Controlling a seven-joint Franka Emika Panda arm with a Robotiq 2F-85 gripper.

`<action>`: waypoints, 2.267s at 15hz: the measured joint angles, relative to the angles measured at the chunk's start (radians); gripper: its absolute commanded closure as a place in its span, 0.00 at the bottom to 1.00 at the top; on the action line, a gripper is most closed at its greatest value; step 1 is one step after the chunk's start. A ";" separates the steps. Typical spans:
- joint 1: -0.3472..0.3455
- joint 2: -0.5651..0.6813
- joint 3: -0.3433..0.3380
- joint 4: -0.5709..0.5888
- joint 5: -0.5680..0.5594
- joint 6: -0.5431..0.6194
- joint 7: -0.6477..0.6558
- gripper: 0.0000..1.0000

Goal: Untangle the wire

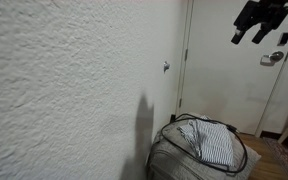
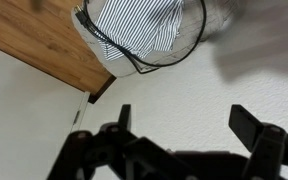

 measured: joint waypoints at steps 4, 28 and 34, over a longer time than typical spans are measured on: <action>0.004 0.007 -0.002 0.005 0.000 0.000 0.000 0.00; -0.071 0.294 -0.128 -0.020 -0.503 0.084 0.377 0.00; -0.064 0.302 -0.140 -0.021 -0.503 0.083 0.377 0.00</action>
